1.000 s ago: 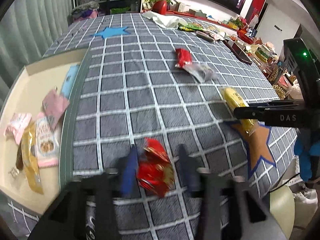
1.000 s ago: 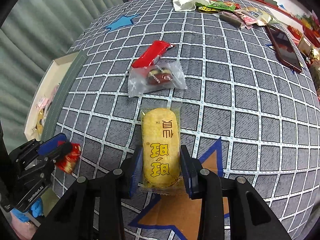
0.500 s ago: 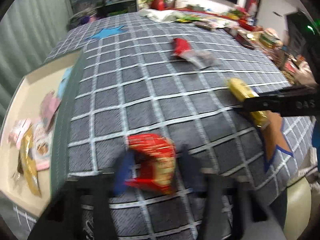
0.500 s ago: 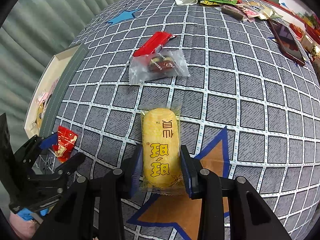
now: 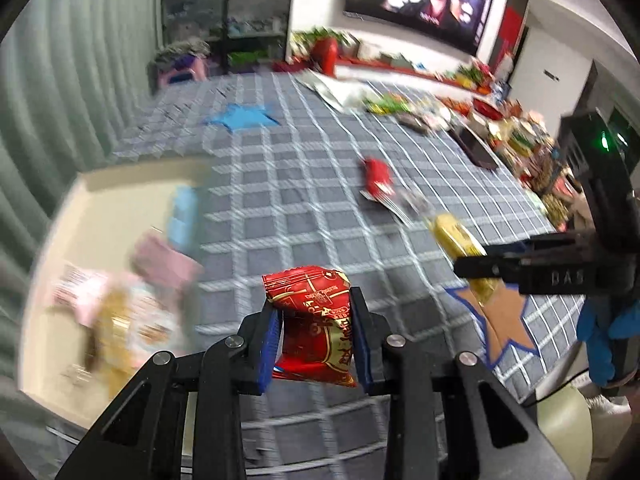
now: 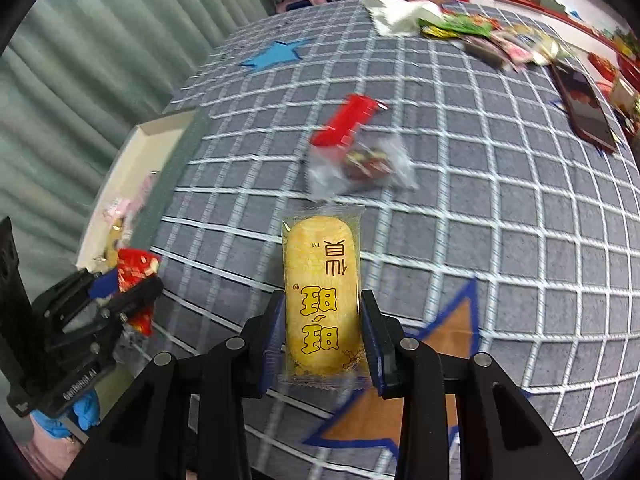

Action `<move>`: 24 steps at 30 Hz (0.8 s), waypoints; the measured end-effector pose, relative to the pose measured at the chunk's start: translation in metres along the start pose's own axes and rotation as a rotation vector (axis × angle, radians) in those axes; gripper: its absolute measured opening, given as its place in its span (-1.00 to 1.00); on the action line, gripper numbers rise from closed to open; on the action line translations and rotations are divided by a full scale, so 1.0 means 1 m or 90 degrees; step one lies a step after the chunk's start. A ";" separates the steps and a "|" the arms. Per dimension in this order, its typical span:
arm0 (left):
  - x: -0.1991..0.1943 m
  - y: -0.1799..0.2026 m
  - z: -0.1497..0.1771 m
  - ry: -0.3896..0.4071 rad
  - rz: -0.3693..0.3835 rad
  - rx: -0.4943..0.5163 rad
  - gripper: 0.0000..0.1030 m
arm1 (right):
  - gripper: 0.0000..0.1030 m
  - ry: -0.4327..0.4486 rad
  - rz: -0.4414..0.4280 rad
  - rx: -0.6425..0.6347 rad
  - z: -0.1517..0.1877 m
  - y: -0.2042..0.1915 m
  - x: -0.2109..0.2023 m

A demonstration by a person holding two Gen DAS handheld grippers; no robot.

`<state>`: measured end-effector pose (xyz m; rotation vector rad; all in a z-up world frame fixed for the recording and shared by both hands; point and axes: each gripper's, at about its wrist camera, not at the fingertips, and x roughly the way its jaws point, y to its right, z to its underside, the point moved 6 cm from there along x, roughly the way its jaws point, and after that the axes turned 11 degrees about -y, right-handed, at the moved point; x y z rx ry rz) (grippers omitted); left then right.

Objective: Organize snacks
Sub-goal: 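Carry both snacks over the tray and open both grippers to drop them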

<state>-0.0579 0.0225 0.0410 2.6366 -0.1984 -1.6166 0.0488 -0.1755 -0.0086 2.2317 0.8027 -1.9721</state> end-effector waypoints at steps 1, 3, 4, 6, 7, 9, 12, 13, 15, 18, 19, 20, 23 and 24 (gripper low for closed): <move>-0.006 -0.011 -0.004 0.009 -0.014 -0.008 -0.33 | -0.27 0.004 0.001 -0.010 -0.004 -0.007 -0.002; -0.015 -0.035 -0.007 0.024 -0.045 -0.027 -0.33 | -0.27 0.011 -0.002 -0.031 -0.012 -0.025 -0.005; -0.018 -0.050 -0.008 0.027 -0.061 -0.041 -0.33 | -0.27 0.013 -0.006 -0.045 -0.018 -0.037 -0.006; -0.022 -0.078 -0.009 0.030 -0.086 -0.071 -0.33 | -0.26 0.015 -0.009 -0.067 -0.027 -0.058 -0.003; -0.024 -0.092 -0.007 0.031 -0.100 -0.086 -0.33 | -0.26 0.015 -0.011 -0.077 -0.032 -0.069 0.000; -0.025 -0.116 -0.004 0.029 -0.116 -0.112 -0.33 | -0.26 0.011 -0.020 -0.099 -0.044 -0.093 0.007; -0.020 -0.141 0.002 0.020 -0.126 -0.140 -0.33 | -0.26 0.002 -0.045 -0.130 -0.060 -0.132 0.023; -0.018 -0.147 0.003 0.017 -0.129 -0.147 -0.33 | -0.26 -0.002 -0.055 -0.141 -0.066 -0.148 0.028; -0.012 -0.157 0.006 0.012 -0.140 -0.157 -0.33 | -0.26 -0.005 -0.067 -0.154 -0.073 -0.168 0.037; -0.004 -0.169 0.010 0.001 -0.137 -0.172 -0.32 | -0.26 -0.013 -0.097 -0.160 -0.087 -0.197 0.051; -0.001 -0.170 0.011 -0.004 -0.138 -0.176 -0.31 | -0.26 -0.013 -0.097 -0.163 -0.091 -0.204 0.054; 0.000 -0.173 0.012 -0.009 -0.143 -0.179 -0.28 | -0.26 -0.013 -0.095 -0.166 -0.094 -0.211 0.058; 0.009 -0.175 0.015 -0.022 -0.159 -0.183 0.13 | -0.26 -0.026 -0.080 -0.168 -0.102 -0.222 0.073; 0.012 -0.175 0.015 -0.022 -0.163 -0.184 0.40 | -0.09 -0.033 -0.072 -0.164 -0.103 -0.221 0.077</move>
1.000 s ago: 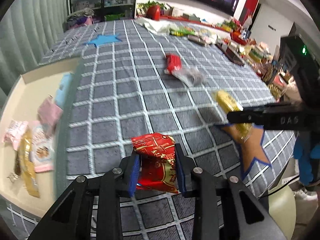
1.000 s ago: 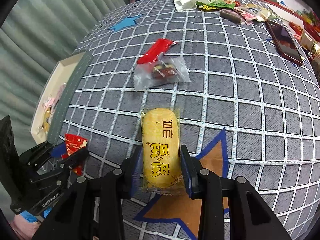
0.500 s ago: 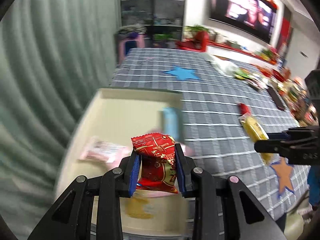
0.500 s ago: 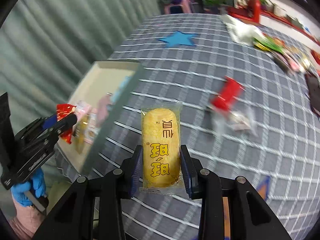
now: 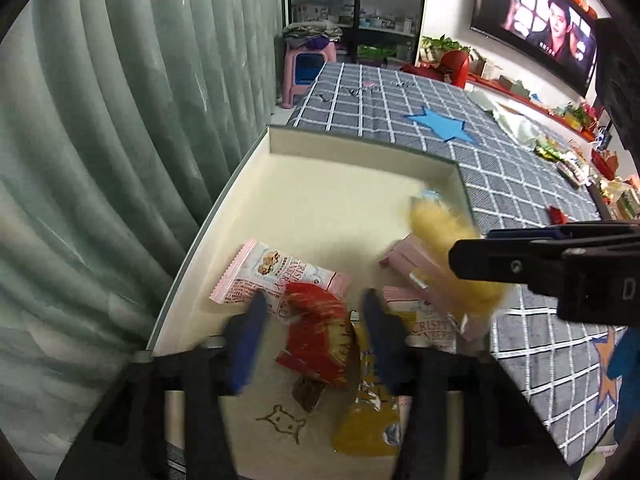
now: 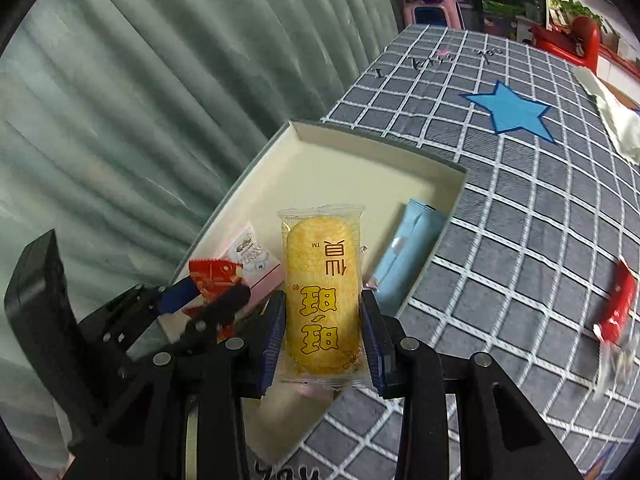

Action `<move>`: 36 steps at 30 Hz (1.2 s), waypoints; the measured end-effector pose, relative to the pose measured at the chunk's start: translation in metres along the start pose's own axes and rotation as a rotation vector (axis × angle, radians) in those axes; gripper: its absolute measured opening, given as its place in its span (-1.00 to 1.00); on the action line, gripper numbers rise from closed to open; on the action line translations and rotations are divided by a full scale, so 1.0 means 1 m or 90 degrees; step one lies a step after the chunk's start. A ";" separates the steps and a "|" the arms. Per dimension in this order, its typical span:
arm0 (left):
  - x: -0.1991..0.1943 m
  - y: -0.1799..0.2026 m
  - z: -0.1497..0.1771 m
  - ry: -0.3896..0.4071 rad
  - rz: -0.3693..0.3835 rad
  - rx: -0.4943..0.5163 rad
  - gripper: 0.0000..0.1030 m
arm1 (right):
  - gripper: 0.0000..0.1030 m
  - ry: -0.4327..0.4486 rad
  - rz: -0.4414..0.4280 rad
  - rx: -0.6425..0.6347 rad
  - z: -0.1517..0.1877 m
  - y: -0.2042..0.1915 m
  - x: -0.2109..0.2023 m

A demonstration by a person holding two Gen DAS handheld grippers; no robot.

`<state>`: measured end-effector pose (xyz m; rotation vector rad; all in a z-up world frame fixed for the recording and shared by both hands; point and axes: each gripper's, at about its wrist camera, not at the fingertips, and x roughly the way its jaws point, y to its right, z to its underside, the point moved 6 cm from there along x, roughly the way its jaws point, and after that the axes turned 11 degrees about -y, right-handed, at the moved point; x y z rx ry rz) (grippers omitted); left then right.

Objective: Organize snacks
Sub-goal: 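Carry both snacks over the tray and open both grippers to drop them, then grasp the red bar with the left gripper while the right gripper grasps the clear chocolate bag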

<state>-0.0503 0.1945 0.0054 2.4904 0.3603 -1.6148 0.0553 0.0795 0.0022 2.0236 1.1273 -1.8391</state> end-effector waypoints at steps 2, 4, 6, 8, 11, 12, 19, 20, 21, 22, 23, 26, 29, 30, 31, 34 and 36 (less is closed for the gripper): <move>0.001 0.003 0.000 0.009 0.000 0.005 0.52 | 0.44 -0.002 0.018 0.015 -0.001 0.011 0.005; 0.003 0.008 0.000 0.010 -0.003 0.019 0.53 | 0.62 0.010 0.026 0.034 0.001 0.025 0.004; 0.006 0.014 -0.001 0.006 -0.007 0.028 0.53 | 0.62 0.007 0.033 0.055 0.007 0.042 0.000; 0.006 0.022 -0.003 0.005 -0.002 0.035 0.53 | 0.62 0.007 0.049 0.083 0.011 0.063 -0.006; 0.003 0.032 -0.006 0.009 0.005 0.045 0.54 | 0.62 0.014 0.072 0.125 0.021 0.096 -0.016; 0.002 0.037 -0.007 0.011 0.006 0.050 0.54 | 0.62 0.018 0.080 0.141 0.026 0.108 -0.020; -0.011 0.066 -0.008 0.018 0.018 0.086 0.56 | 0.62 0.064 0.179 0.242 0.064 0.188 -0.057; -0.014 0.070 -0.008 0.020 0.021 0.091 0.56 | 0.62 0.068 0.189 0.259 0.068 0.198 -0.062; -0.016 0.074 -0.008 0.021 0.024 0.096 0.56 | 0.62 0.071 0.196 0.284 0.075 0.212 -0.066; -0.018 0.079 -0.009 0.023 0.028 0.101 0.56 | 0.62 0.071 0.198 0.308 0.082 0.225 -0.069; -0.021 0.084 -0.010 0.024 0.034 0.107 0.57 | 0.62 0.070 0.195 0.329 0.084 0.234 -0.070; -0.024 0.101 -0.012 0.020 0.054 0.124 0.58 | 0.62 0.066 0.187 0.374 0.098 0.256 -0.071; -0.025 0.120 -0.012 0.010 0.066 0.142 0.59 | 0.62 0.073 0.168 0.389 0.098 0.264 -0.066; -0.024 0.128 -0.013 0.007 0.066 0.149 0.59 | 0.62 0.081 0.161 0.392 0.096 0.264 -0.066; -0.024 0.132 -0.012 0.006 0.066 0.152 0.59 | 0.62 0.091 0.155 0.397 0.092 0.265 -0.066; -0.023 0.152 -0.014 0.001 0.077 0.166 0.59 | 0.62 0.096 0.173 0.381 0.082 0.266 -0.061; -0.020 0.166 -0.017 -0.005 0.083 0.177 0.59 | 0.62 0.081 0.200 0.347 0.077 0.264 -0.057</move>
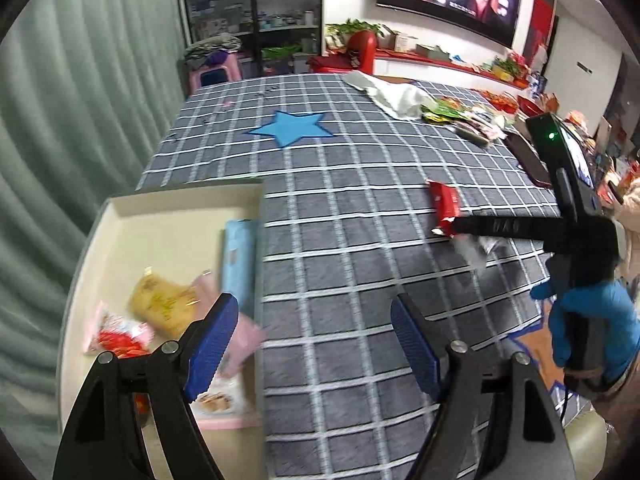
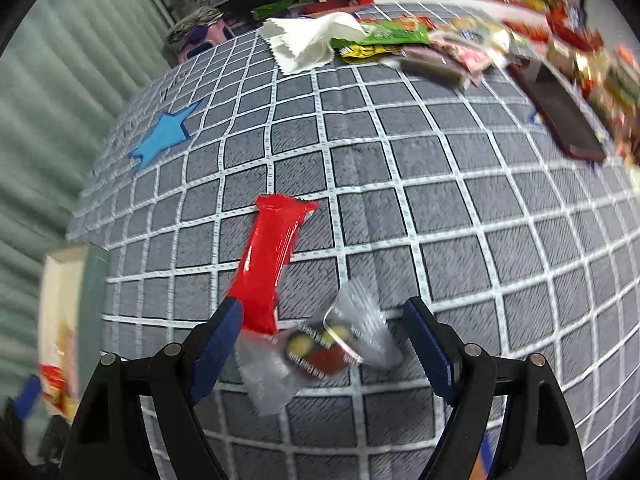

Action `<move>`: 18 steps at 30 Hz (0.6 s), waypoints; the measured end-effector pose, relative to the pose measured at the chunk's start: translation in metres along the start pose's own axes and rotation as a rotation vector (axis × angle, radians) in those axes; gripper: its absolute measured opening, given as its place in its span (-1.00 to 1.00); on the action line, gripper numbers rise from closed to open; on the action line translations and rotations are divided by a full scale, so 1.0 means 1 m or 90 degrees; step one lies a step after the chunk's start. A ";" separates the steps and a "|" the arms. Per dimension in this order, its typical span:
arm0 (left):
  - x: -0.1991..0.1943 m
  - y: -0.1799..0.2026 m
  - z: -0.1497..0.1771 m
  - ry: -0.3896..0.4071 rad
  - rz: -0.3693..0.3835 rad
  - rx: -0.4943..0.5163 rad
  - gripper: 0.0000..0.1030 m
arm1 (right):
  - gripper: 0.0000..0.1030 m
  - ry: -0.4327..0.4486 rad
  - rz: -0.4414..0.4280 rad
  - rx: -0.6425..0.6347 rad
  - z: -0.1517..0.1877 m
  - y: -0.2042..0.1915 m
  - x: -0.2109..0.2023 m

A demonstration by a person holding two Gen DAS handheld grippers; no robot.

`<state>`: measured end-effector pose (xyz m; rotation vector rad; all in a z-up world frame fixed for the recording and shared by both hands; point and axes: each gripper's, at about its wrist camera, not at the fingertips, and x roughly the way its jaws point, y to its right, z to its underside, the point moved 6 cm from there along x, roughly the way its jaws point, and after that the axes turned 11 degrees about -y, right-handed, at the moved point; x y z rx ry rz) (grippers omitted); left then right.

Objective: Organize snacks
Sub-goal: 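Grasp the red bar with the left gripper while the right gripper grasps the clear chocolate bag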

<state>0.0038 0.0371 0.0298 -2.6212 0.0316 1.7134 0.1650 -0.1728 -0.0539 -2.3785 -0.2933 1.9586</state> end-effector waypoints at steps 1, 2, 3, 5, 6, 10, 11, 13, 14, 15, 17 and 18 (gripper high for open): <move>0.004 0.007 -0.004 -0.004 0.004 0.007 0.59 | 0.62 -0.001 0.010 -0.016 0.002 -0.001 0.002; 0.008 0.014 -0.009 -0.009 0.007 0.013 0.59 | 0.62 -0.001 0.031 -0.026 0.006 0.003 0.001; 0.011 0.019 -0.011 -0.013 0.011 0.017 0.59 | 0.62 0.002 0.045 -0.028 0.009 0.009 0.001; 0.022 0.035 -0.020 -0.025 0.030 0.029 0.59 | 0.62 0.014 0.067 -0.031 0.019 0.028 -0.003; 0.028 0.044 -0.025 -0.031 0.038 0.036 0.59 | 0.62 0.014 0.084 -0.032 0.026 0.039 -0.004; 0.051 0.078 -0.048 -0.045 0.050 0.064 0.59 | 0.63 0.042 0.086 -0.032 0.060 0.085 -0.018; 0.056 0.085 -0.053 -0.045 0.050 0.071 0.59 | 0.68 0.052 0.082 -0.031 0.065 0.090 -0.021; 0.069 0.100 -0.064 -0.051 0.047 0.085 0.59 | 1.00 0.063 0.067 -0.019 0.077 0.105 -0.022; 0.076 0.108 -0.069 -0.056 0.041 0.092 0.59 | 1.00 0.082 0.071 -0.018 0.081 0.110 -0.025; 0.085 0.114 -0.074 -0.064 0.033 0.100 0.59 | 1.00 0.091 0.081 -0.022 0.083 0.111 -0.024; 0.100 0.121 -0.078 -0.085 0.017 0.107 0.59 | 1.00 0.109 0.092 -0.035 0.084 0.109 -0.024; 0.109 0.125 -0.081 -0.096 0.010 0.105 0.59 | 1.00 0.115 0.089 -0.035 0.085 0.111 -0.025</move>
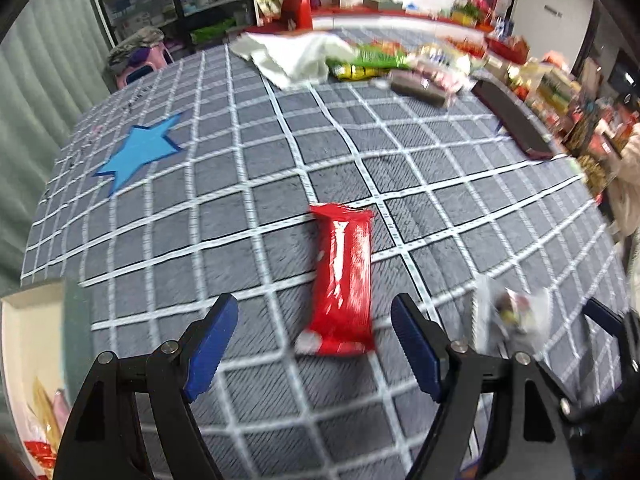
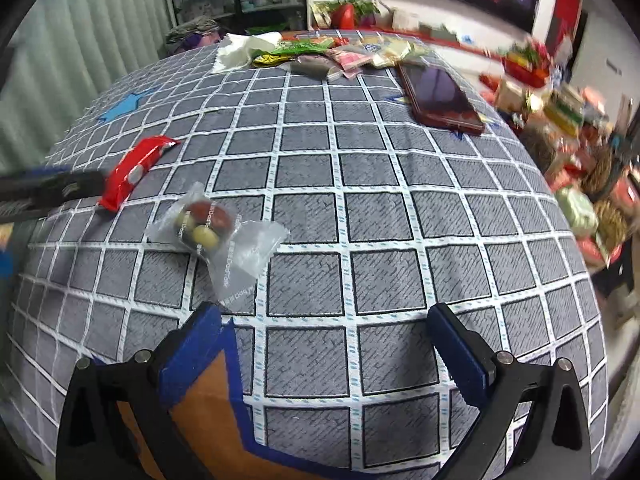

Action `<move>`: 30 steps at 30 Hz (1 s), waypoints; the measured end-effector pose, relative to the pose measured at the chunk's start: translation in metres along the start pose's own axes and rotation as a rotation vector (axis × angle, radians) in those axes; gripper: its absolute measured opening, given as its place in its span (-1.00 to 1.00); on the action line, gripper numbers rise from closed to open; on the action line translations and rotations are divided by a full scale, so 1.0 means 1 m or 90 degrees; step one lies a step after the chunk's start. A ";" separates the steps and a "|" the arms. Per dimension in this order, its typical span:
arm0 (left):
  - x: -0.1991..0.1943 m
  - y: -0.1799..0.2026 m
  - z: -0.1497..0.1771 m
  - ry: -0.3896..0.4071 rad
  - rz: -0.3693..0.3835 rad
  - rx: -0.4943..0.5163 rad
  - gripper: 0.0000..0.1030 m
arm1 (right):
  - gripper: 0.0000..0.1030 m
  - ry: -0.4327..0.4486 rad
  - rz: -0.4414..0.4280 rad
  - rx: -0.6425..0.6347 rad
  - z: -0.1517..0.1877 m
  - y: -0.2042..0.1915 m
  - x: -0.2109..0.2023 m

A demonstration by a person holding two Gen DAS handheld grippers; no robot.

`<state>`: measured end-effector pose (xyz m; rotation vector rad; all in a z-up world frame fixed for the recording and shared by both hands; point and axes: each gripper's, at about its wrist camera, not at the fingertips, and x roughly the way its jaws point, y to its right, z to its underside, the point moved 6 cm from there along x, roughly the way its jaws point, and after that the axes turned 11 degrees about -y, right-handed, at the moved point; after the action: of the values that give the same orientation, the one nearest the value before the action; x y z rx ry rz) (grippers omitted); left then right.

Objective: Organize snacks
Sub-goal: 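Grasp the red bar with the left gripper while the right gripper grasps the clear chocolate bag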

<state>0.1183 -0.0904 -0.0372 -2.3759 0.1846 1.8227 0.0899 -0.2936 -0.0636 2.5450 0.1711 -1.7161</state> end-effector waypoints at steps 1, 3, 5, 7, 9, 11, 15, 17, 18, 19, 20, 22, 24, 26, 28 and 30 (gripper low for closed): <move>0.006 0.002 -0.003 -0.010 -0.002 -0.002 0.59 | 1.00 0.000 0.000 0.000 -0.002 0.000 0.002; 0.009 0.002 -0.009 -0.003 0.010 -0.017 0.59 | 1.00 0.003 0.000 0.000 0.001 0.000 0.000; 0.011 0.004 -0.014 -0.010 0.014 -0.026 0.59 | 1.00 0.007 -0.001 -0.001 0.002 0.002 0.000; 0.011 0.008 -0.016 -0.009 0.019 -0.027 0.45 | 1.00 0.012 -0.001 0.000 0.004 0.003 -0.001; 0.006 0.016 -0.015 0.001 0.023 0.000 -0.28 | 1.00 0.014 -0.001 0.001 0.004 0.004 0.000; 0.004 0.023 -0.012 -0.005 0.023 0.025 -0.54 | 1.00 0.015 -0.001 -0.001 0.004 0.004 0.001; -0.005 0.014 0.018 -0.003 0.022 0.035 -0.54 | 1.00 0.015 -0.002 -0.002 0.004 0.004 0.000; -0.011 0.004 0.042 0.007 0.014 0.031 -0.54 | 1.00 0.015 -0.002 -0.002 0.004 0.003 -0.001; -0.014 0.000 0.053 0.009 0.010 0.029 -0.54 | 1.00 0.014 -0.001 -0.002 0.004 0.003 0.000; -0.018 -0.007 0.067 0.010 0.004 0.022 -0.54 | 1.00 0.014 -0.001 -0.002 0.004 0.003 0.000; -0.021 -0.013 0.079 0.010 -0.003 0.011 -0.52 | 1.00 0.014 -0.002 -0.002 0.004 0.003 0.000; -0.024 -0.022 0.092 0.012 -0.003 -0.007 -0.52 | 1.00 0.013 -0.002 -0.003 0.004 0.003 0.000; -0.025 -0.026 0.097 0.012 0.008 -0.021 -0.50 | 1.00 0.003 -0.013 -0.021 0.002 0.001 0.000; -0.025 -0.026 0.096 0.013 -0.002 -0.019 -0.35 | 1.00 -0.017 -0.028 -0.073 -0.001 -0.009 0.001; -0.024 -0.027 0.093 0.015 -0.031 -0.013 0.03 | 1.00 -0.026 -0.049 -0.102 -0.008 -0.017 -0.002; -0.023 -0.028 0.091 0.017 -0.045 -0.012 0.35 | 1.00 -0.013 -0.057 -0.131 -0.017 -0.025 -0.009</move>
<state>0.0316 -0.0453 -0.0373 -2.3886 0.0852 1.7709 0.0989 -0.2674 -0.0488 2.4051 0.4418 -1.6564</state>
